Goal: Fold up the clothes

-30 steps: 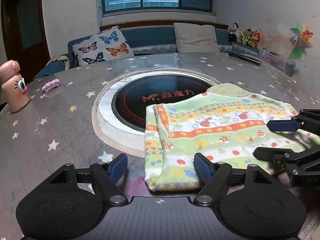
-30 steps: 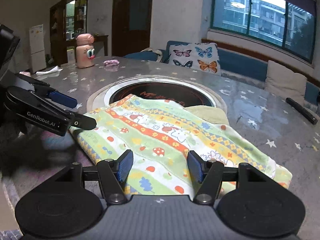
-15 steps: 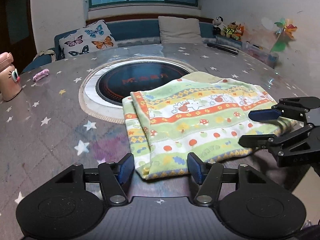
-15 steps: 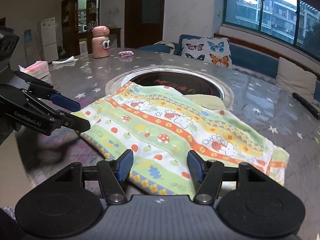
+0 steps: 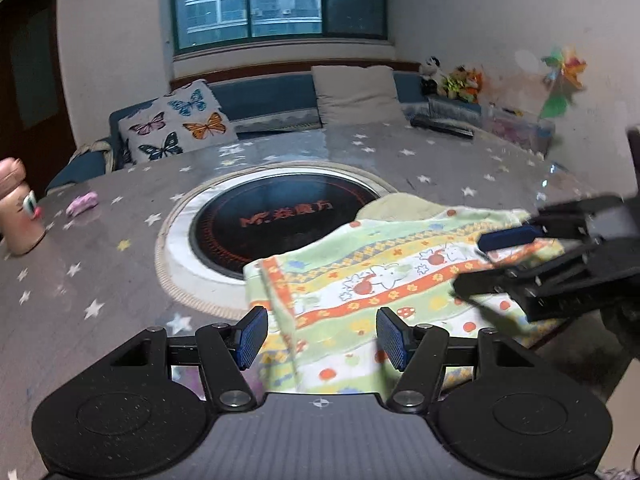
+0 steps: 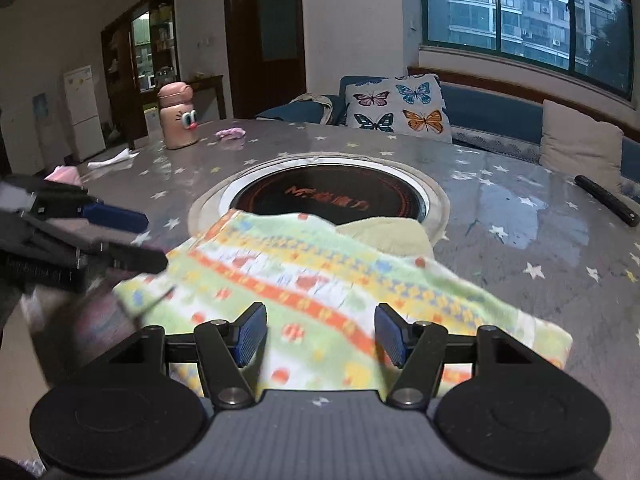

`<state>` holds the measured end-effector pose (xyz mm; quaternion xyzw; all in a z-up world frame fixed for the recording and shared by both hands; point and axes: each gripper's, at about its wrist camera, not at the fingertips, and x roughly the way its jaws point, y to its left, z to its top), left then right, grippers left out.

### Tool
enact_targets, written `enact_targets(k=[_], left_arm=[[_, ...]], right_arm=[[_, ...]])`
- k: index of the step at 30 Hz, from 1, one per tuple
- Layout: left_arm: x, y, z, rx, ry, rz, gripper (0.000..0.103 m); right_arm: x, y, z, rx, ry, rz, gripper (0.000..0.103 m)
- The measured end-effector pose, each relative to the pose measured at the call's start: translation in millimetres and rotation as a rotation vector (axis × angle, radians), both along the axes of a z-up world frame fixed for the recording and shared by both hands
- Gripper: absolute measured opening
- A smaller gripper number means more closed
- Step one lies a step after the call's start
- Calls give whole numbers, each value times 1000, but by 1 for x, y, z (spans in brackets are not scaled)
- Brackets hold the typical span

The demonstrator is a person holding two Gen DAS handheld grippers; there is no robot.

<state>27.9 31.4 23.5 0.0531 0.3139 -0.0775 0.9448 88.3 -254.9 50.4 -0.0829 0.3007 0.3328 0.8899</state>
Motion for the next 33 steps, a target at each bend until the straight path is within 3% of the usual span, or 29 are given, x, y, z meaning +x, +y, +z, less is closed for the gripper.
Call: enact_targets(k=[6,10,14,18,22,25,33], left_arm=[[10,-2,-16,21,34,-2,64],[12,4,-20,17,44,8,64],[12,5,-21,14,47,12,64],[14,7,-22,7,51,29,65],[13,10,-22,2,56,43,66],[12,12,-21,4,55,52,69],[12,14,-21,-10,61,69,69]], right_arm=[[35,-8,-10,25,70,-50,71],[49,-18,-9,35,79,-115,71],[60,-23,-5,56,93,-176,66],[59,-15,-2,49,90,-146,51],[63,-5,-8,-26,74,-166,51],[67,-4,-2,-18,66,-205,50],[62,42,15,-29,38,-50,48]])
